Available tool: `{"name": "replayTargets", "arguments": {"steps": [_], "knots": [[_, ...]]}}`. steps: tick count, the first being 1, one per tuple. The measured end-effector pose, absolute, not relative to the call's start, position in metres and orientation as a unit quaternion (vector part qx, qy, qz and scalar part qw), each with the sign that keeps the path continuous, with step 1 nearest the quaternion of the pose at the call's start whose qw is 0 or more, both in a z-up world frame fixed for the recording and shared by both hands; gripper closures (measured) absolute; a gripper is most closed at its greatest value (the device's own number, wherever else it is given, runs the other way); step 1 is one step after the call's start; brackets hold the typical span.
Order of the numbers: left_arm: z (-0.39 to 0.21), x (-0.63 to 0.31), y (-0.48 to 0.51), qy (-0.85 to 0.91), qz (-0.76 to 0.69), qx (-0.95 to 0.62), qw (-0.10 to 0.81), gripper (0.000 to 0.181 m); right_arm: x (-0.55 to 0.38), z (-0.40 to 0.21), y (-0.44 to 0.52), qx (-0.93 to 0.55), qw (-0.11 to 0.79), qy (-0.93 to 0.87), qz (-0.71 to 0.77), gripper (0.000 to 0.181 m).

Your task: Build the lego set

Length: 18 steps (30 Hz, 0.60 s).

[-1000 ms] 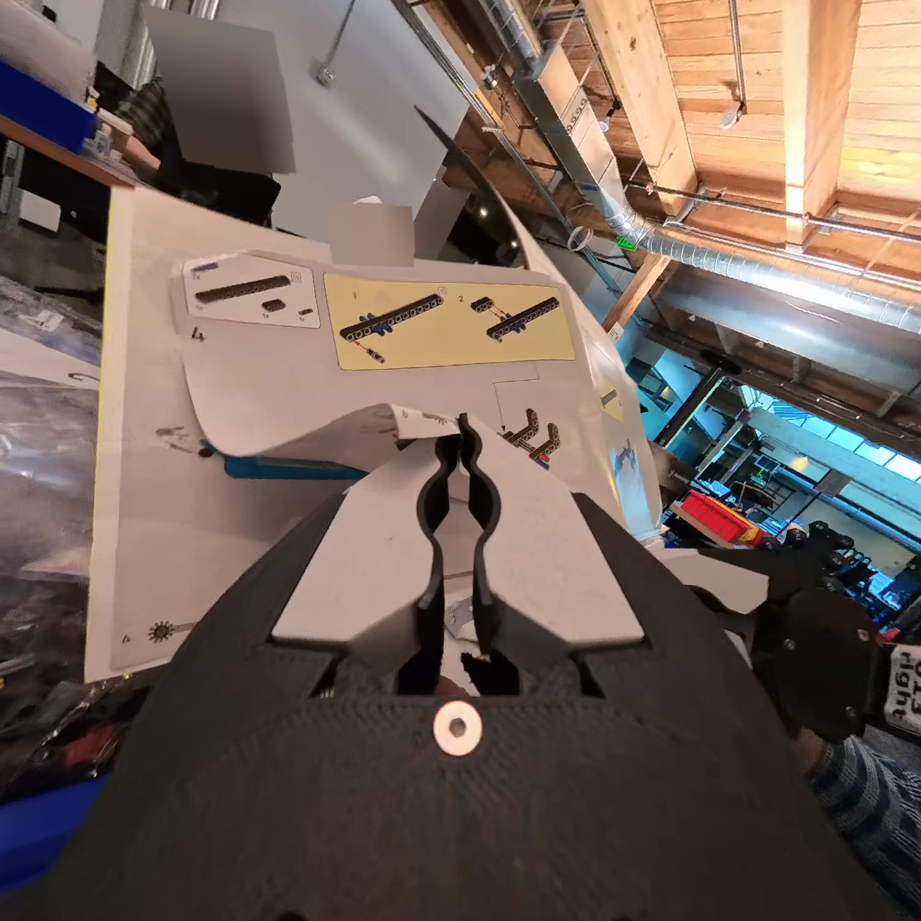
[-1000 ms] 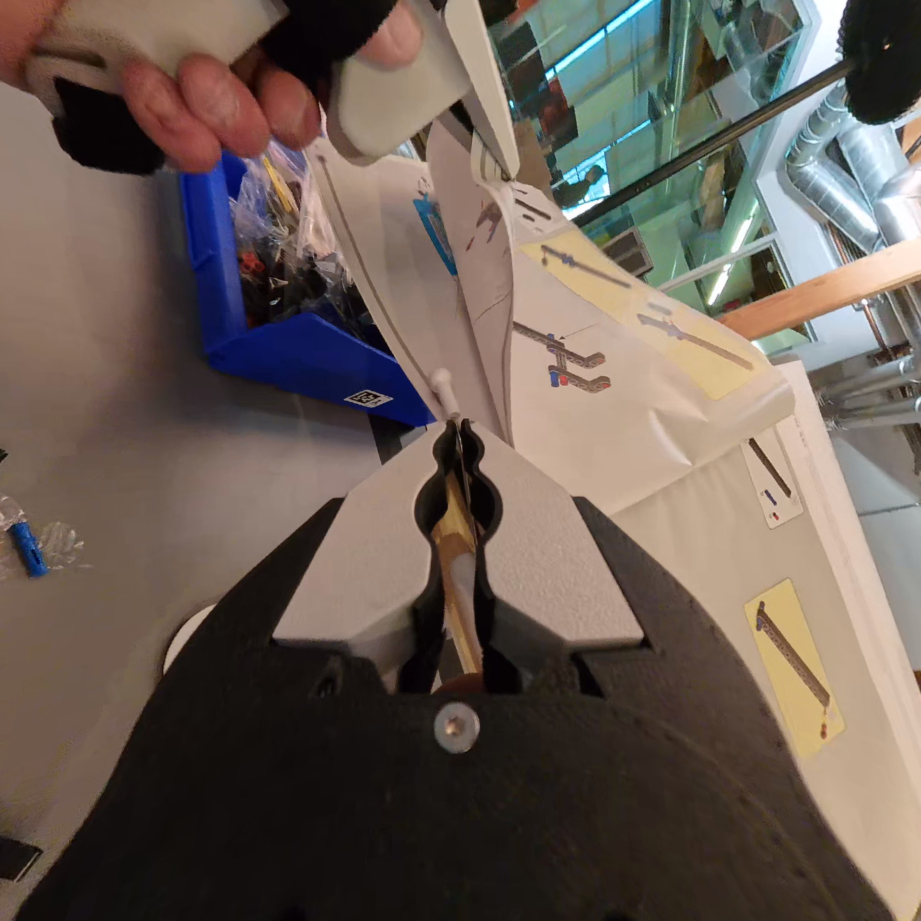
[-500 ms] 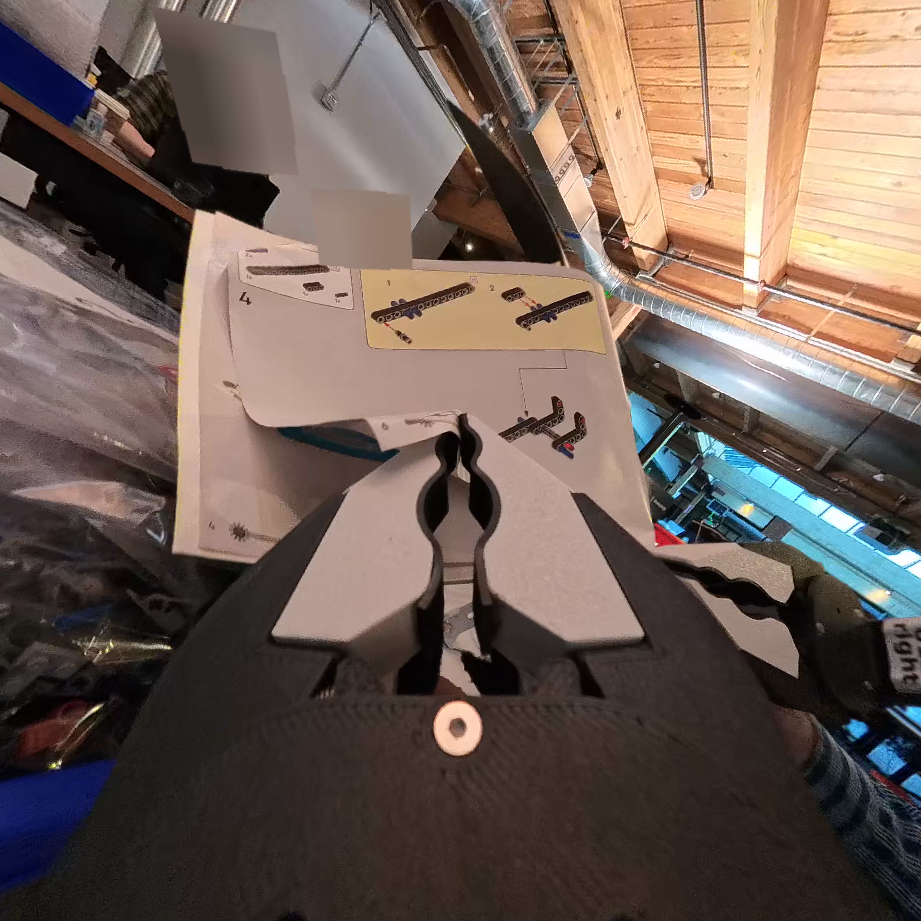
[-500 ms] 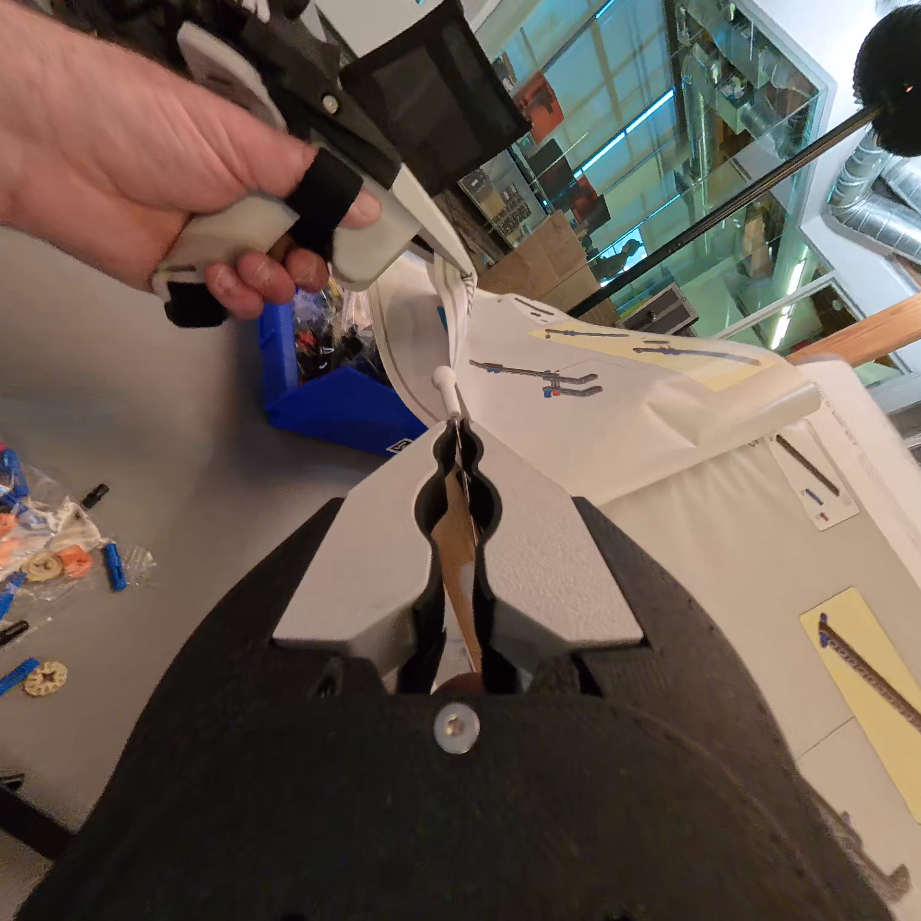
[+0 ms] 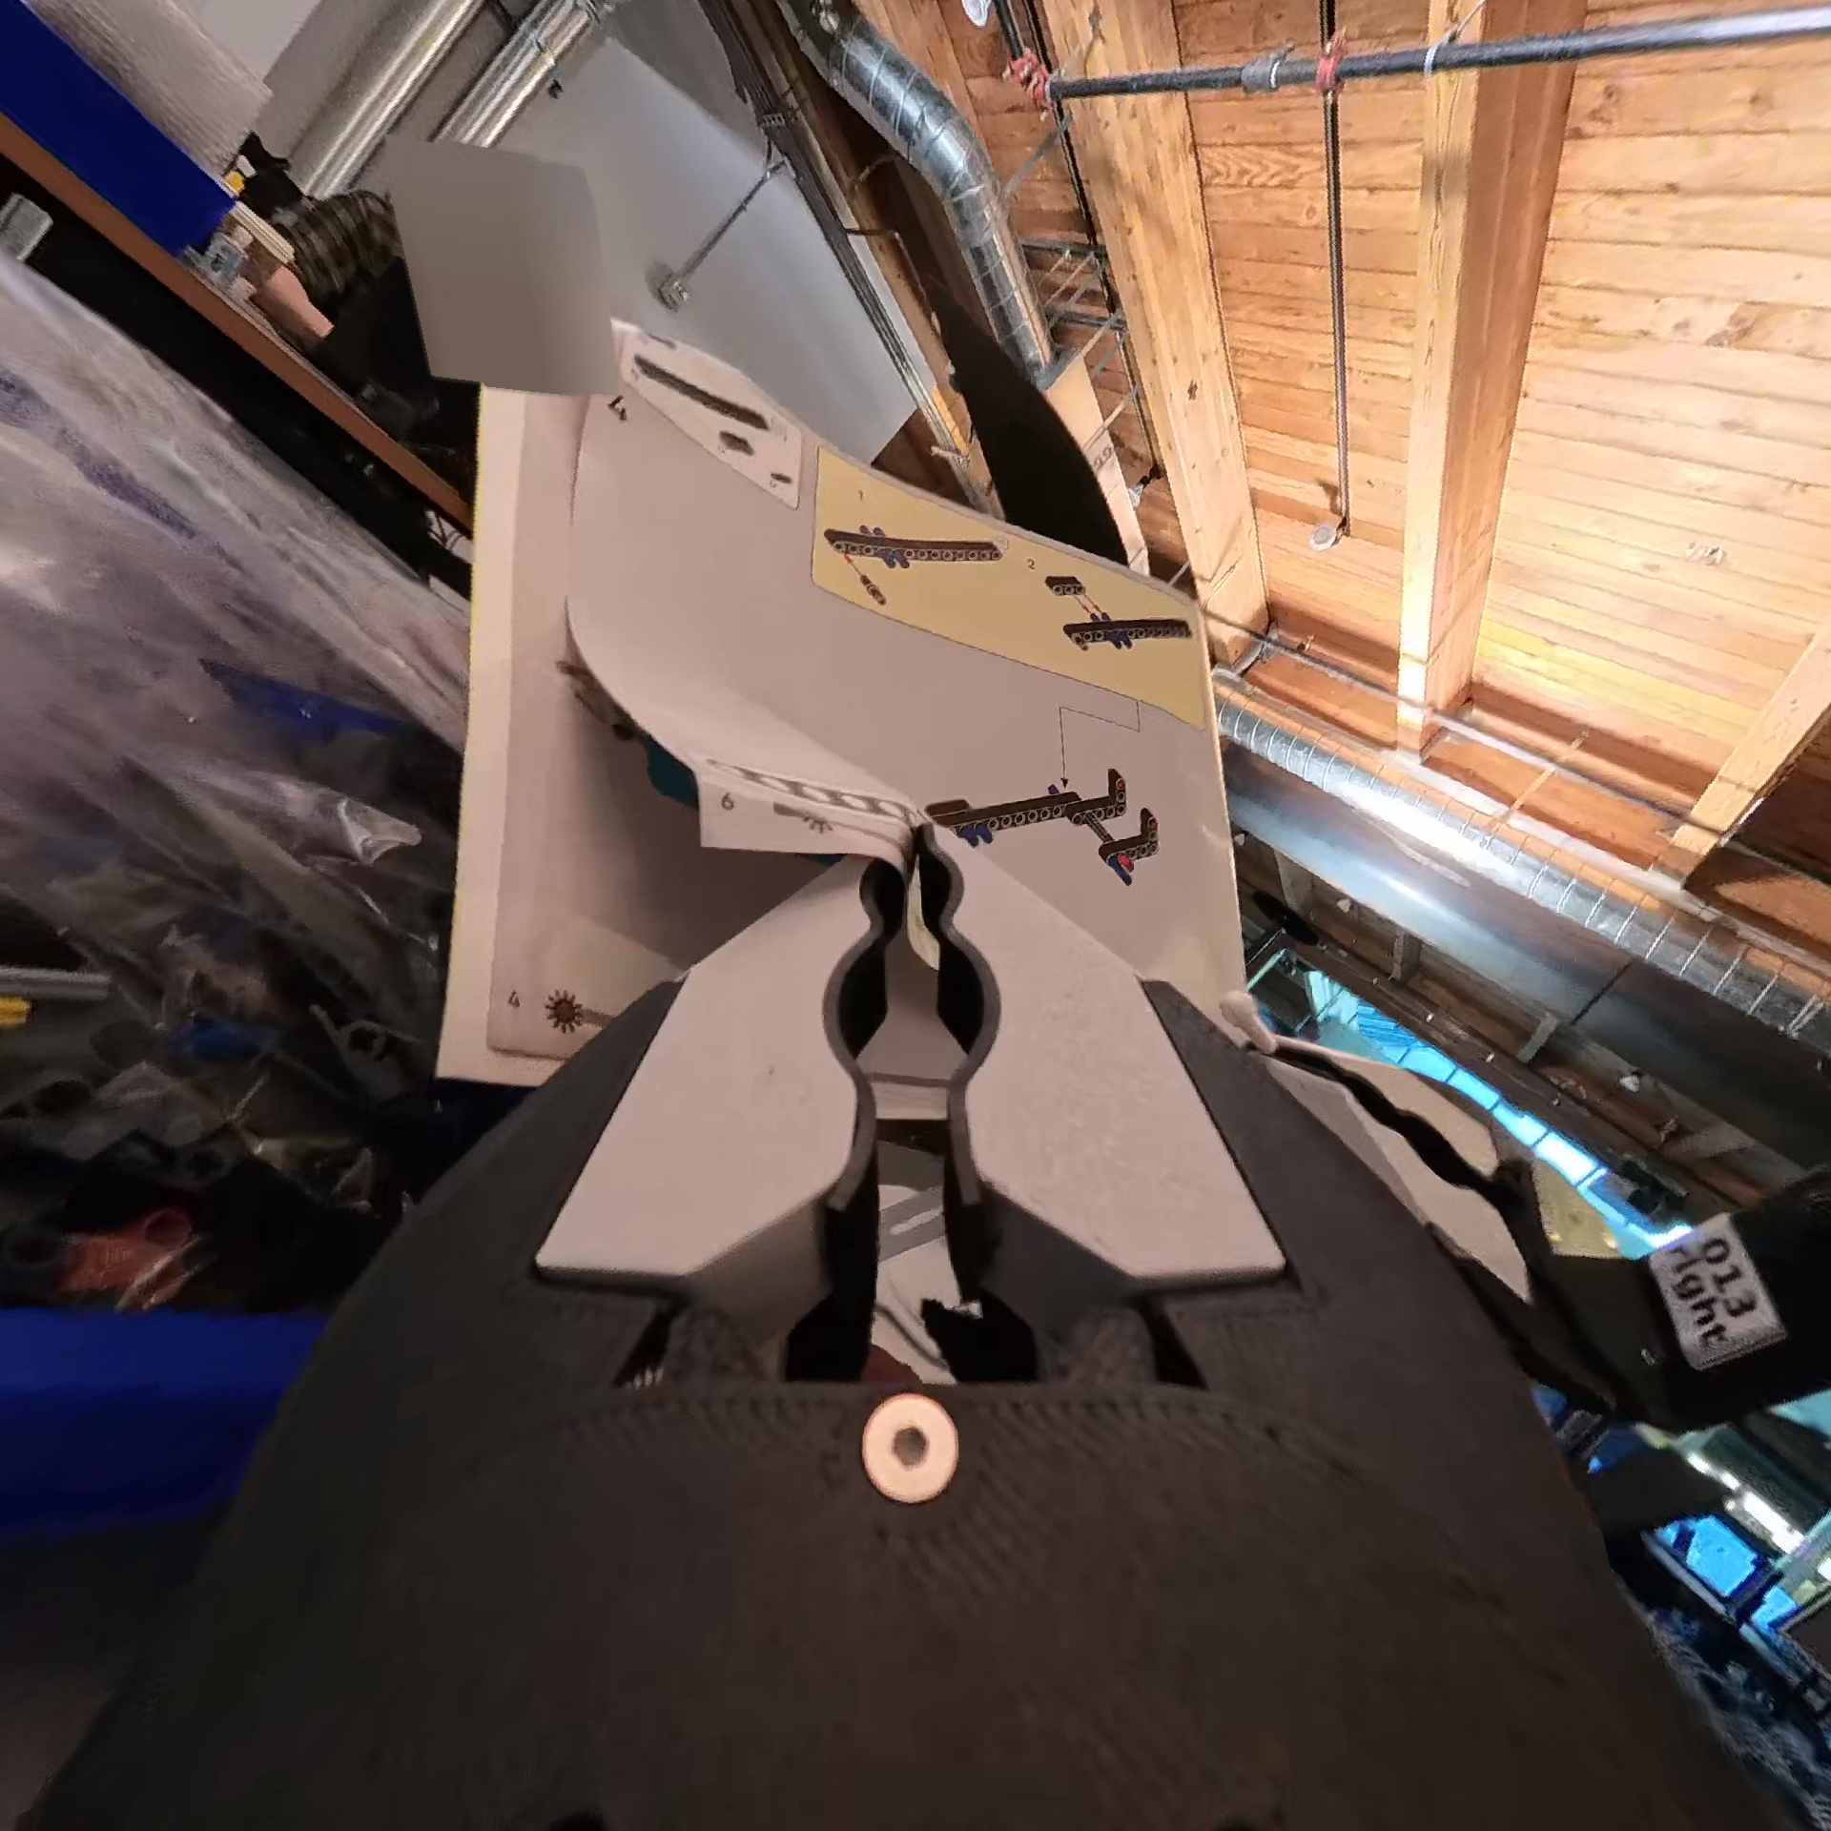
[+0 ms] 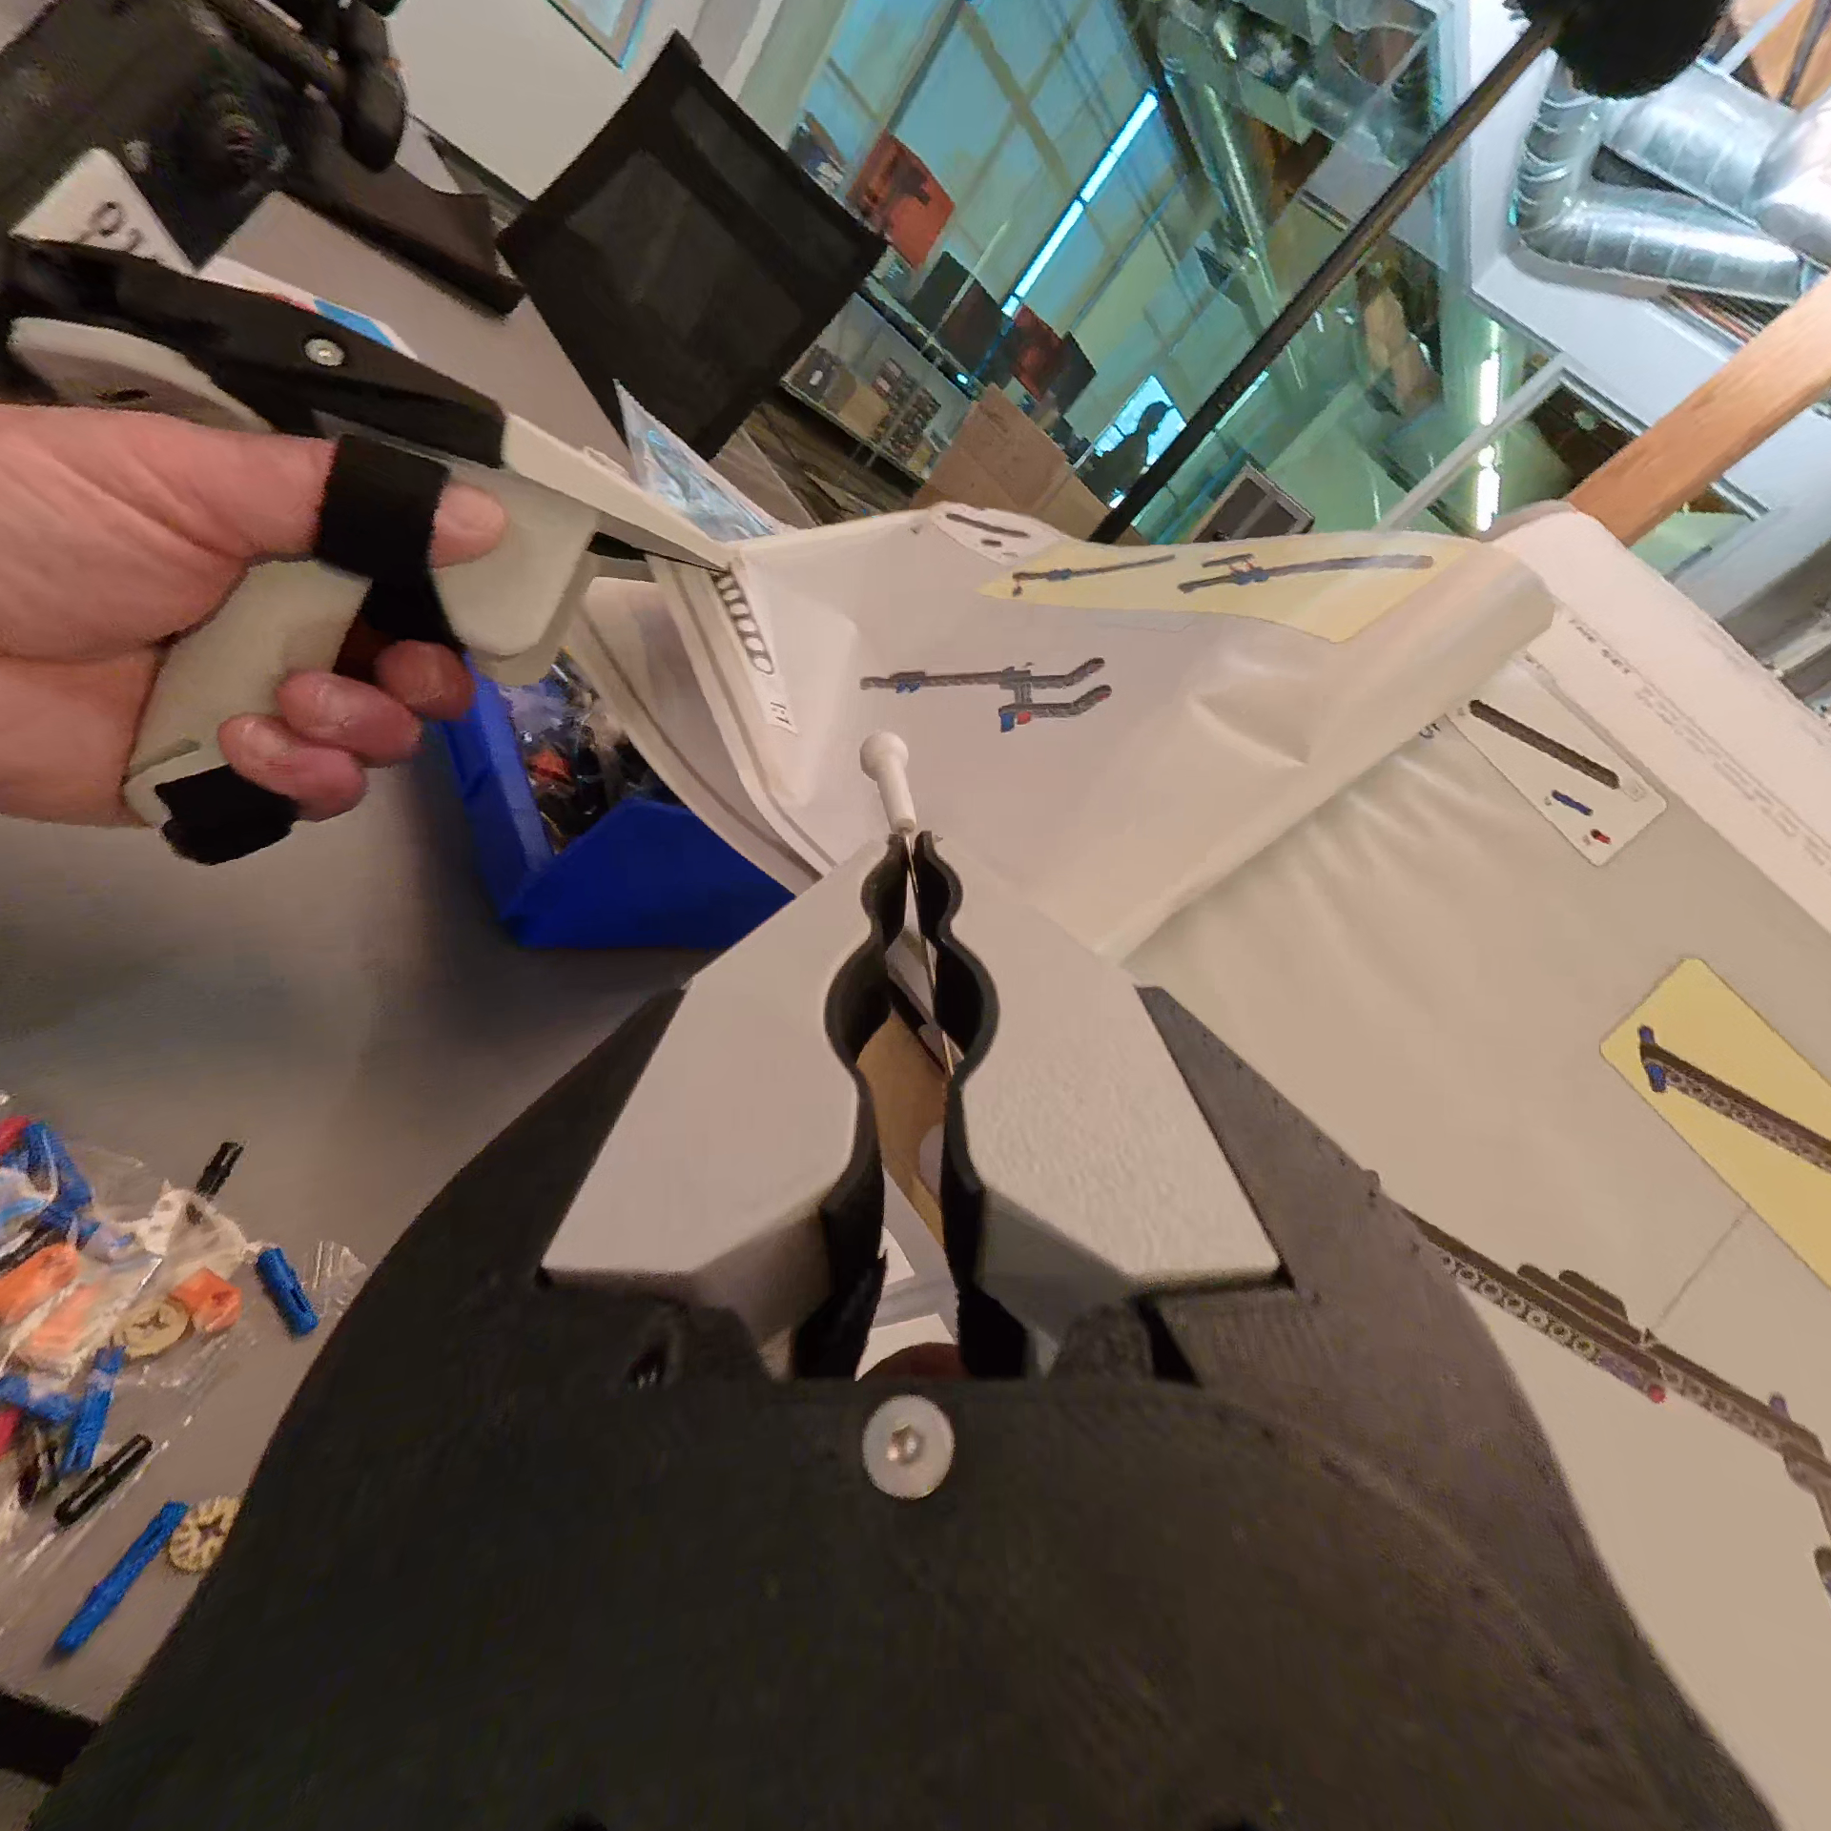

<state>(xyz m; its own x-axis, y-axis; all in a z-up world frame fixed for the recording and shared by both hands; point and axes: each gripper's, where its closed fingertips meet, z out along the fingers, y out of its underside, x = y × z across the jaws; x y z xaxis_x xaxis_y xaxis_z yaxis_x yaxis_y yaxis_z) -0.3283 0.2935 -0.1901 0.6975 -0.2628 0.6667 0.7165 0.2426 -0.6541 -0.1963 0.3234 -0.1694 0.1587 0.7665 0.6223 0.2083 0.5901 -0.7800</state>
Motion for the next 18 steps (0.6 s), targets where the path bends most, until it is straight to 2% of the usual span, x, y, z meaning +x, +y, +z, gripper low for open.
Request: {"name": "replayTargets", "arguments": {"steps": [18], "knots": [[-0.218, -0.313, 0.260, -0.241, -0.294, -0.517, 0.767, 0.181, -0.192, -0.153, 0.354, -0.480, 0.671, -0.510, 0.243, 0.181]]}}
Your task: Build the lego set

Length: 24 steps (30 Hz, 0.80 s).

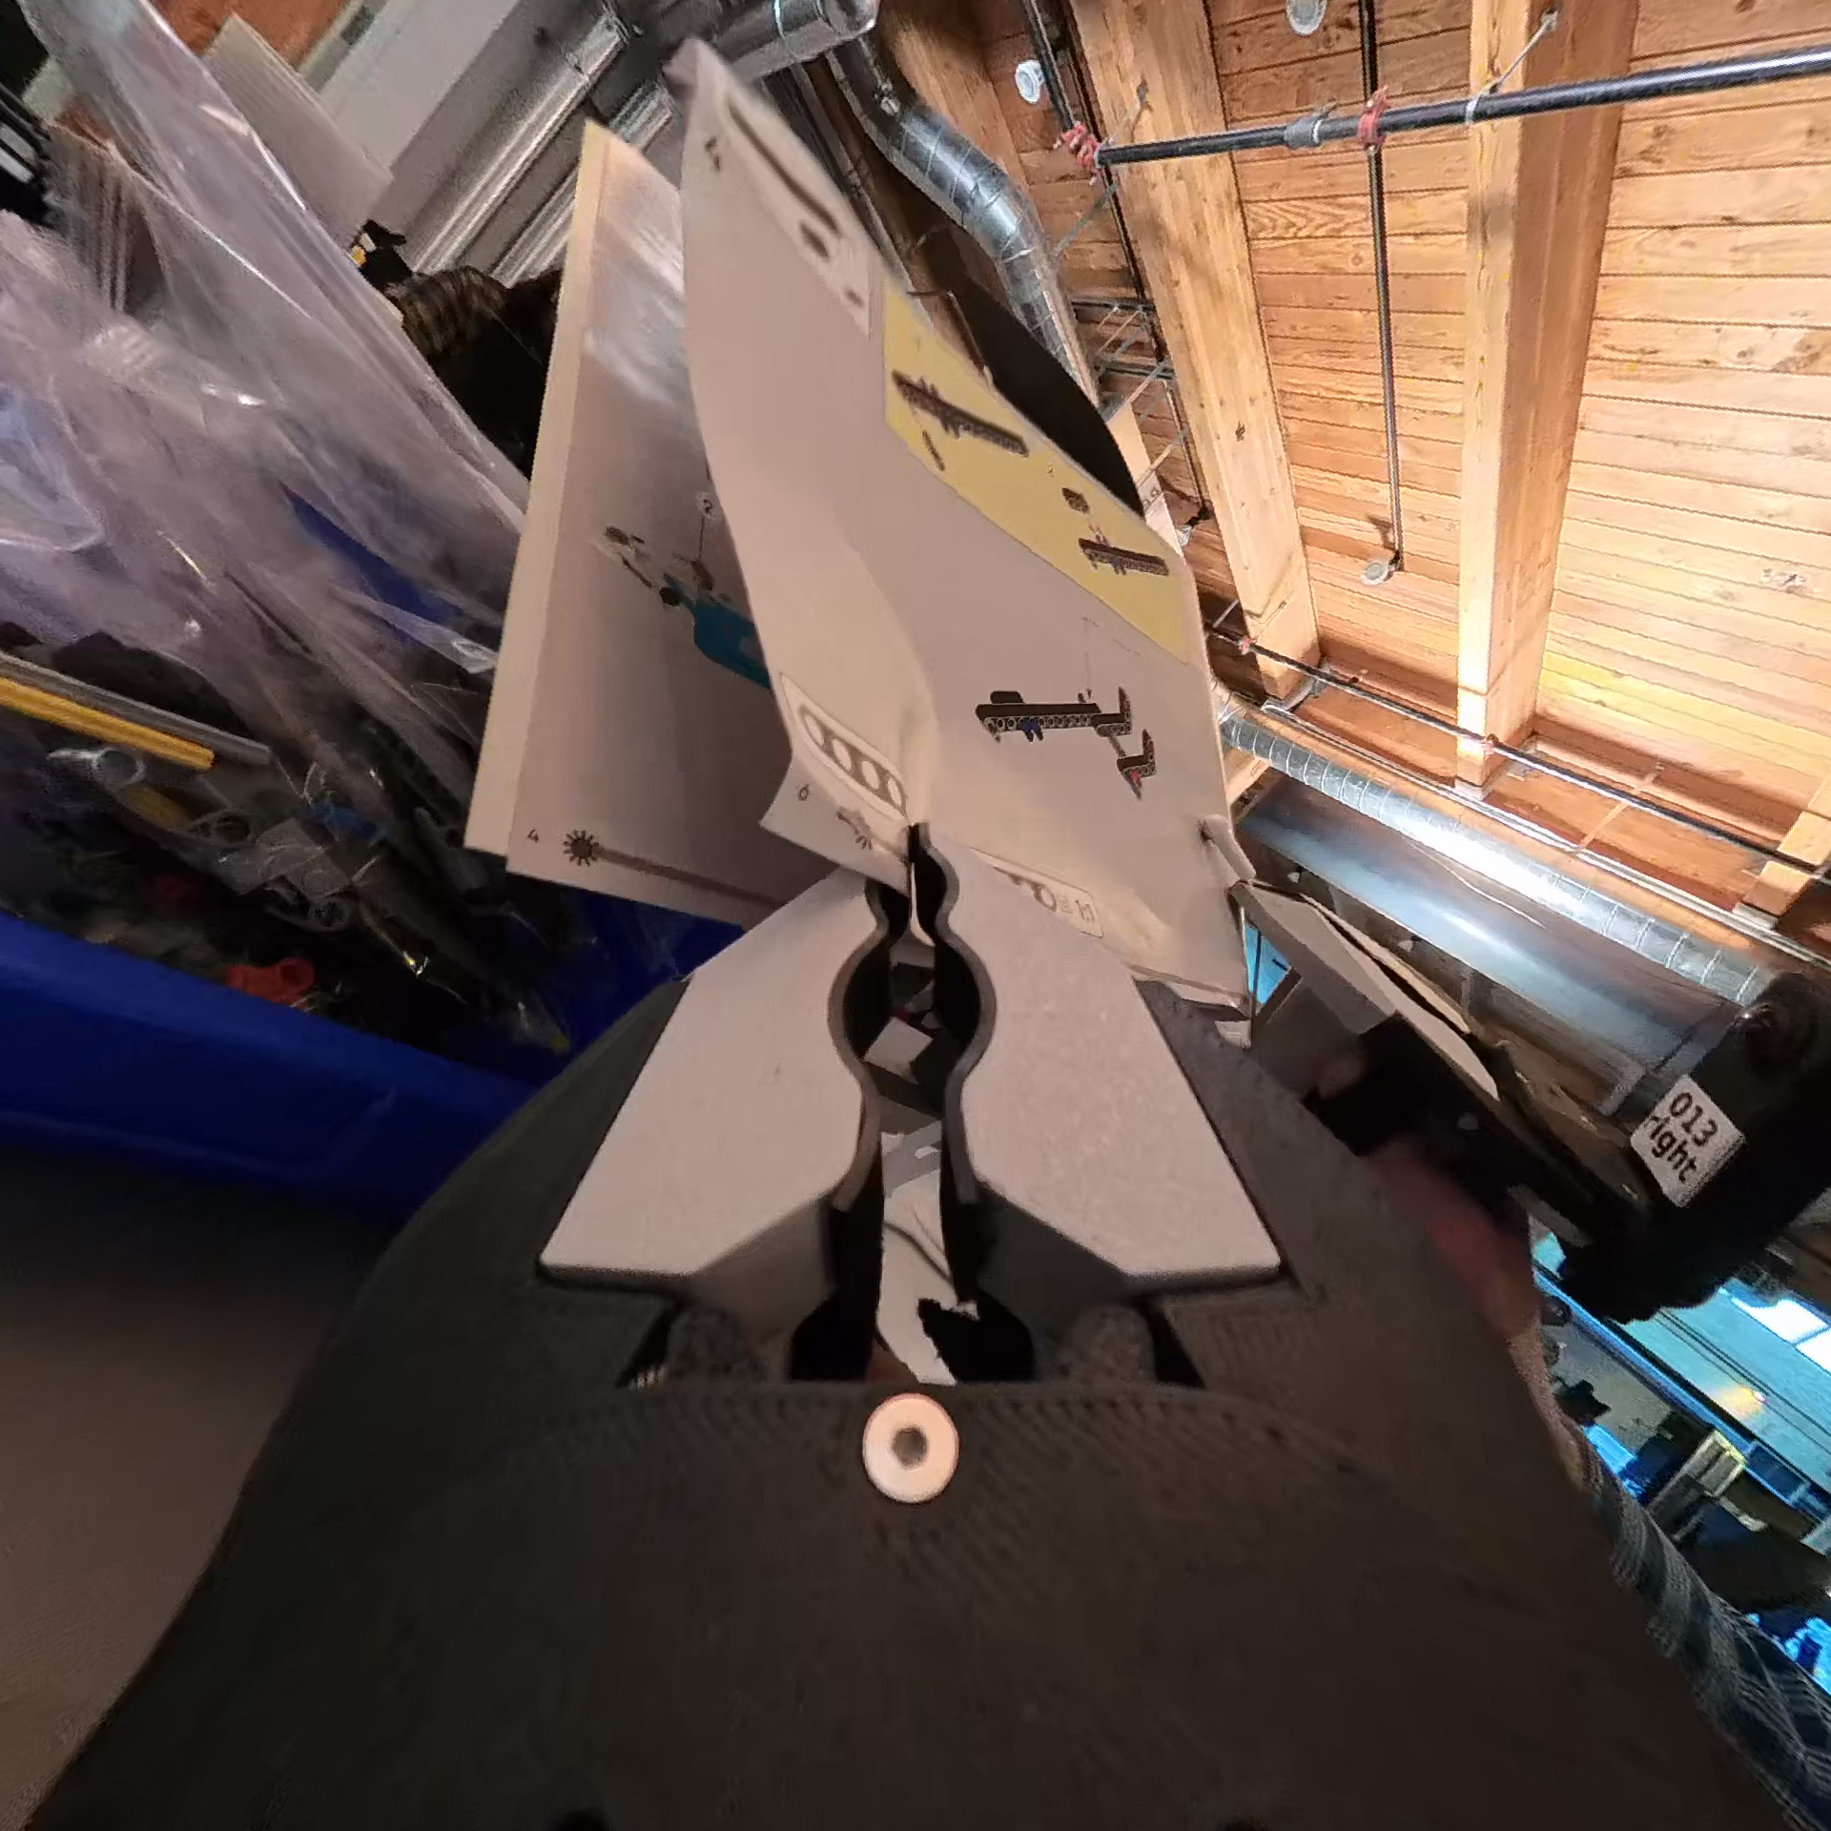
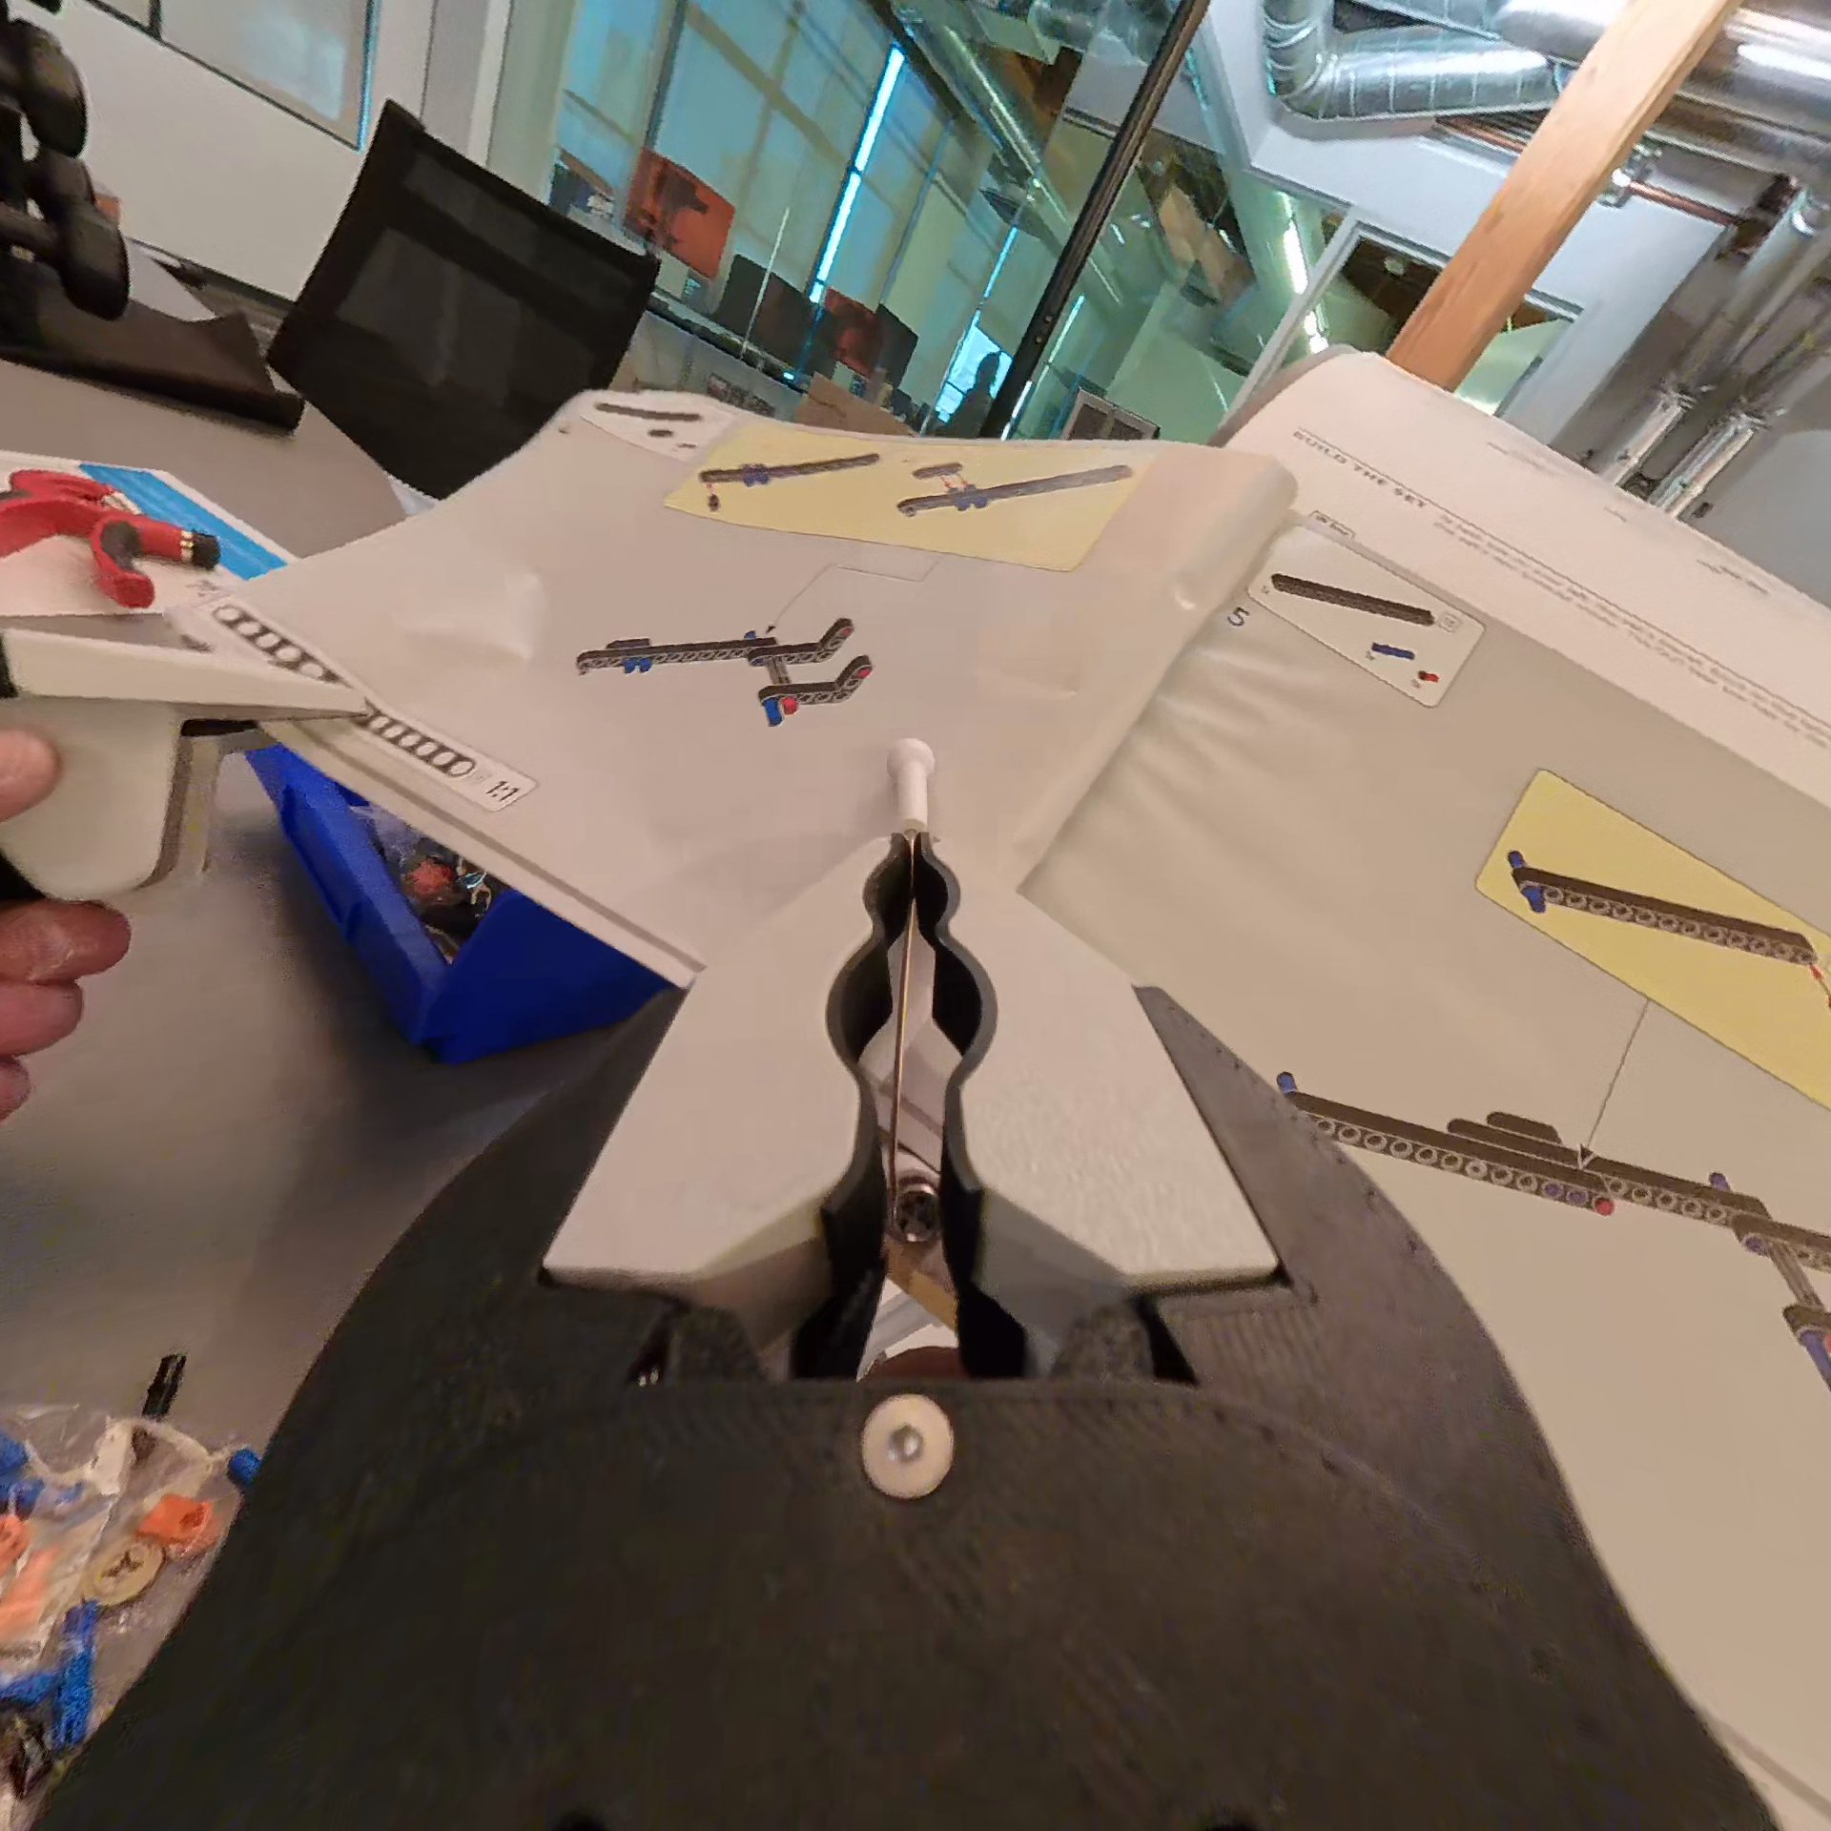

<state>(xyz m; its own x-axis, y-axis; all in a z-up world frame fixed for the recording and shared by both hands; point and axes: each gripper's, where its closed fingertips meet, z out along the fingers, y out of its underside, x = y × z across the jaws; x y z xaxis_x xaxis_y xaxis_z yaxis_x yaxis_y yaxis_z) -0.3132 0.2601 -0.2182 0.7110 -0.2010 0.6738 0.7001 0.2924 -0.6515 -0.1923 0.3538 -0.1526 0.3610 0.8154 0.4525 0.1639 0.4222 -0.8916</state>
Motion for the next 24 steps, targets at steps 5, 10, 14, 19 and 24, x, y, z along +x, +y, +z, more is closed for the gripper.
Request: {"name": "replayTargets", "arguments": {"steps": [5, 10, 14, 19, 24], "knots": [[-0.223, -0.312, 0.260, -0.241, -0.294, -0.518, 0.767, 0.181, -0.191, -0.152, 0.360, -0.495, 0.673, -0.494, 0.242, 0.181], [-0.233, -0.323, 0.260, -0.268, -0.303, -0.522, 0.751, 0.167, -0.192, -0.153, 0.360, -0.498, 0.671, -0.496, 0.237, 0.181], [-0.232, -0.353, 0.242, -0.286, -0.255, -0.538, 0.751, 0.142, -0.192, -0.154, 0.360, -0.496, 0.665, -0.505, 0.237, 0.181], [-0.208, -0.393, 0.240, -0.220, -0.161, -0.637, 0.721, 0.119, -0.192, -0.155, 0.359, -0.494, 0.664, -0.510, 0.236, 0.181], [-0.193, -0.412, 0.277, -0.145, -0.144, -0.711, 0.673, 0.111, -0.192, -0.155, 0.359, -0.496, 0.662, -0.509, 0.238, 0.181]]}}
